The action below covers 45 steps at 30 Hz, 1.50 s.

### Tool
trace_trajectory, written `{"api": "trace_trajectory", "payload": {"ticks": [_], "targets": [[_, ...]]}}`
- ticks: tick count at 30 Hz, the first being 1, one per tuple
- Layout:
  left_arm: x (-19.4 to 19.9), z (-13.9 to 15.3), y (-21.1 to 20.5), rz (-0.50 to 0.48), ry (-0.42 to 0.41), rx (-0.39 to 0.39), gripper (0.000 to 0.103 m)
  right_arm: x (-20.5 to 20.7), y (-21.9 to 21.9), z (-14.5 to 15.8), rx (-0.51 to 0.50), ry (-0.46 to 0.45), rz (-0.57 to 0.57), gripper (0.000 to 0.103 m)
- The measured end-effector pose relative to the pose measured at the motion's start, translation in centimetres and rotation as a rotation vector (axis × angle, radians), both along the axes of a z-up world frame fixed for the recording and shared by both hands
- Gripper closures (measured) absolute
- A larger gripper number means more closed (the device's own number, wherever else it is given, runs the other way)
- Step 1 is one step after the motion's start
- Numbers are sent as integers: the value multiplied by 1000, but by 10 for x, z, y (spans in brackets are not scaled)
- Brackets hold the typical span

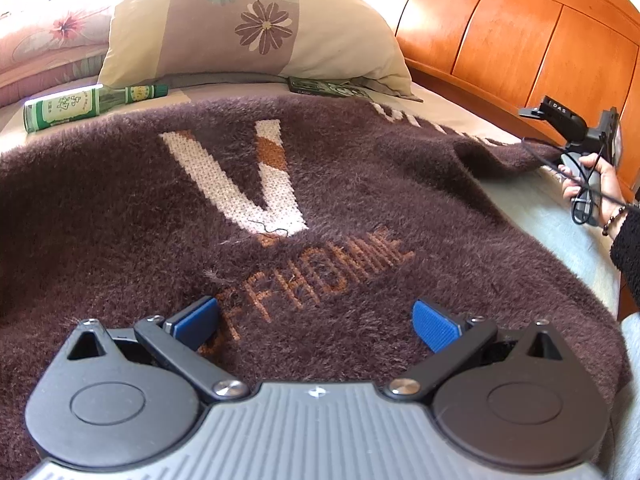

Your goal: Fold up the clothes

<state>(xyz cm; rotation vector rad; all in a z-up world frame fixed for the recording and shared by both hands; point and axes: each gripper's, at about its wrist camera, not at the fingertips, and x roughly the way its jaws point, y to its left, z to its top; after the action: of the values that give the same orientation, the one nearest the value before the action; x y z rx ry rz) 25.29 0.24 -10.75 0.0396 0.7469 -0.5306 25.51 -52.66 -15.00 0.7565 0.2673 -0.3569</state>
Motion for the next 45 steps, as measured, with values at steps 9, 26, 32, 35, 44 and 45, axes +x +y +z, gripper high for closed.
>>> {"api": "trace_trajectory", "payload": {"ticks": [9, 26, 32, 35, 44, 45], "targets": [[-2, 2, 3, -2, 11, -9, 1, -44, 46, 30, -143, 97, -224, 0], [-4, 1, -1, -3, -3, 20, 1, 12, 74, -22, 139, 46, 155, 0], [-2, 1, 1, -4, -2, 6, 1, 21, 31, -13, 280, -67, 156, 0], [-2, 1, 1, -10, -3, 10, 1, 25, -1, -4, 281, -79, 54, 0], [-1, 9, 8, -5, 23, -36, 1, 28, -4, 49, -94, 264, -2, 0], [-1, 10, 9, 0, 22, -43, 1, 30, 13, 55, -132, 277, 52, 0]]}}
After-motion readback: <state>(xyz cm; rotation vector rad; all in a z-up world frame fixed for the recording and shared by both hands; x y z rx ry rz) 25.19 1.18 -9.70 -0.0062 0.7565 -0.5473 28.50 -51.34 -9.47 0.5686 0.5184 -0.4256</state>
